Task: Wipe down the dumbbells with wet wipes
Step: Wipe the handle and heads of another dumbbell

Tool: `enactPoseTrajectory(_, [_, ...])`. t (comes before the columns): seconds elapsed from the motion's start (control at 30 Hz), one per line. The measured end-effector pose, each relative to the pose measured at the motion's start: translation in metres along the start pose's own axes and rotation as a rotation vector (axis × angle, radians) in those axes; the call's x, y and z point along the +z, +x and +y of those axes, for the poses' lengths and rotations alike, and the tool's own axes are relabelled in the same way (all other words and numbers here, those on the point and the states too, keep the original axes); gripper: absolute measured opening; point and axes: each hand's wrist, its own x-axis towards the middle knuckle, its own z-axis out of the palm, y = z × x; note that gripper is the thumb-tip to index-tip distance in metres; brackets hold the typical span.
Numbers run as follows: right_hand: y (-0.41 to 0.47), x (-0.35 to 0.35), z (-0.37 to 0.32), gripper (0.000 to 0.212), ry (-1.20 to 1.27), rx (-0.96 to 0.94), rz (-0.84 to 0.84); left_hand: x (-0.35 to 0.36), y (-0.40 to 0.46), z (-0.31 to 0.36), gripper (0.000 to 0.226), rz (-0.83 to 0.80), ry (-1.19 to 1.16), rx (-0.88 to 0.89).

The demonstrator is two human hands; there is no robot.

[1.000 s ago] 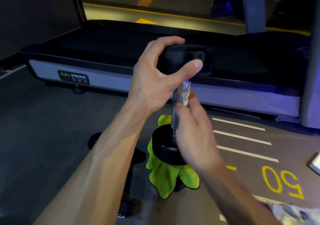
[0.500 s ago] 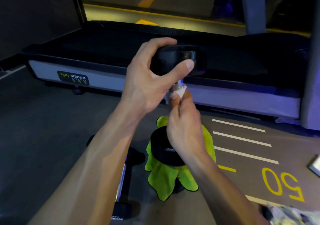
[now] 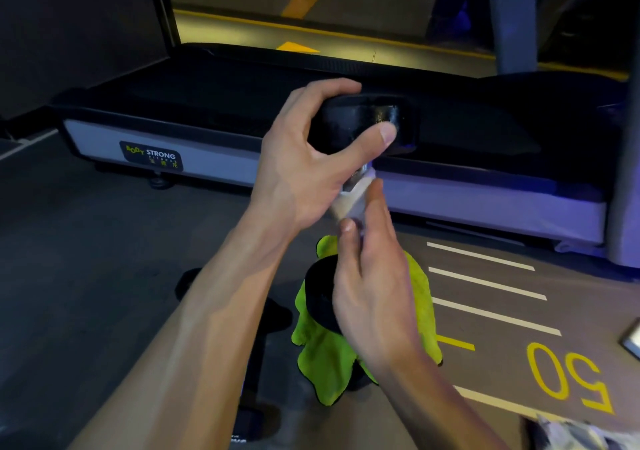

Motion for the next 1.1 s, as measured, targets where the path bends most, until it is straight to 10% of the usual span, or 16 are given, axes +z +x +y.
enactPoseTrajectory(0.2, [0.021, -0.005, 0.012, 0.013, -0.068, -0.021, 0.106, 0.005, -0.004, 0.003, 0.052, 0.004, -0.003, 0.030])
enactPoseTrajectory(0.5, [0.064, -0.013, -0.011, 0.046, 0.495, 0.500, 0.184, 0.014, -0.005, 0.007, 0.053, -0.002, 0.019, 0.073])
enactPoseTrajectory(0.7, [0.014, -0.023, -0.005, 0.035, -0.030, 0.151, -0.077, 0.012, -0.005, 0.007, 0.050, 0.001, -0.002, 0.051])
enactPoseTrajectory(0.93, [0.042, -0.024, -0.006, 0.003, 0.064, 0.017, -0.020, 0.011, -0.007, 0.011, 0.049, -0.015, -0.048, 0.041])
enactPoseTrajectory(1.1, [0.017, -0.034, 0.036, 0.019, -0.187, 0.046, -0.324, 0.001, -0.006, 0.002, 0.051, 0.025, -0.021, 0.006])
